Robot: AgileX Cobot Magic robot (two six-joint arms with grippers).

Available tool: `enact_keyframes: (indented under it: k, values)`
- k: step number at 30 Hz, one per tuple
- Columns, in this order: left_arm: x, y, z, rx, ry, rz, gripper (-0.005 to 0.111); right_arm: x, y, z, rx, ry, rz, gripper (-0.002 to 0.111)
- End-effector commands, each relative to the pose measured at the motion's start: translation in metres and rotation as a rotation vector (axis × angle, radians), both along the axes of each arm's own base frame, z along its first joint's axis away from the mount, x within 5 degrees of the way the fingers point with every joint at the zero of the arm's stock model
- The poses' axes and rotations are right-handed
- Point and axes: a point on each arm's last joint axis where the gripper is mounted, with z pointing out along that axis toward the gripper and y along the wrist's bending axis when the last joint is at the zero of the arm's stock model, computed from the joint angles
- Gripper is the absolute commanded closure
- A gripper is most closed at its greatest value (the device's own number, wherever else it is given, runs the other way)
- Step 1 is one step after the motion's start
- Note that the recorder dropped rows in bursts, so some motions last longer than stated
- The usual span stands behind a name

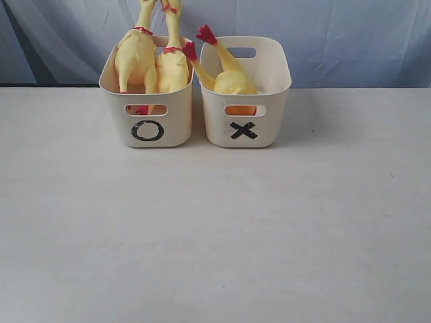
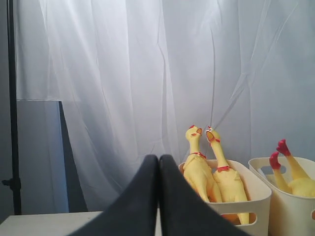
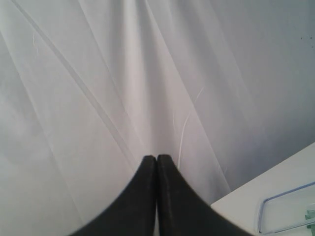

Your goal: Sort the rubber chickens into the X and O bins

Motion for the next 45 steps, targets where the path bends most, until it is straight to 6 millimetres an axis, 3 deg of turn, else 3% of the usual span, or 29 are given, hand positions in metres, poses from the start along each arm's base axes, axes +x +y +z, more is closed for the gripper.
enact_keyframes:
  k: [1, 5, 11, 14, 18, 25, 30, 45]
  values:
    - [0.0, 0.0, -0.001, 0.0, 0.0, 0.003, 0.107, 0.0, 0.0, -0.001, -0.013, -0.001, -0.003, 0.109]
    - [0.0, 0.001, -0.002, 0.043, 0.004, 0.018, 0.107, 0.0, 0.003, 0.0, -0.024, -0.007, 0.025, 0.109]
    - [0.004, 0.008, -0.012, 0.517, 0.05, 0.196, 0.107, 0.006, 0.029, 0.005, -0.163, -0.057, 0.294, 0.109]
    - [0.009, 0.008, -0.025, 0.499, 0.082, 0.183, 0.107, 0.011, 0.05, -0.005, -0.334, -0.037, 0.477, 0.109]
    - [0.016, 0.009, -0.051, 0.493, 0.15, 0.167, 0.107, 0.02, 0.071, -0.041, -0.387, 0.041, 0.705, 0.109]
    - [0.021, 0.01, -0.076, 0.502, 0.226, 0.149, 0.107, 0.034, 0.063, -0.091, -0.322, 0.203, 0.633, 0.109]
    - [0.024, 0.01, -0.095, 0.53, 0.279, 0.141, 0.107, 0.036, 0.054, -0.091, -0.302, 0.22, 0.532, 0.109]
    - [0.024, 0.009, -0.099, 0.532, 0.329, 0.116, 0.107, 0.036, 0.053, -0.091, -0.257, 0.212, 0.532, 0.109]
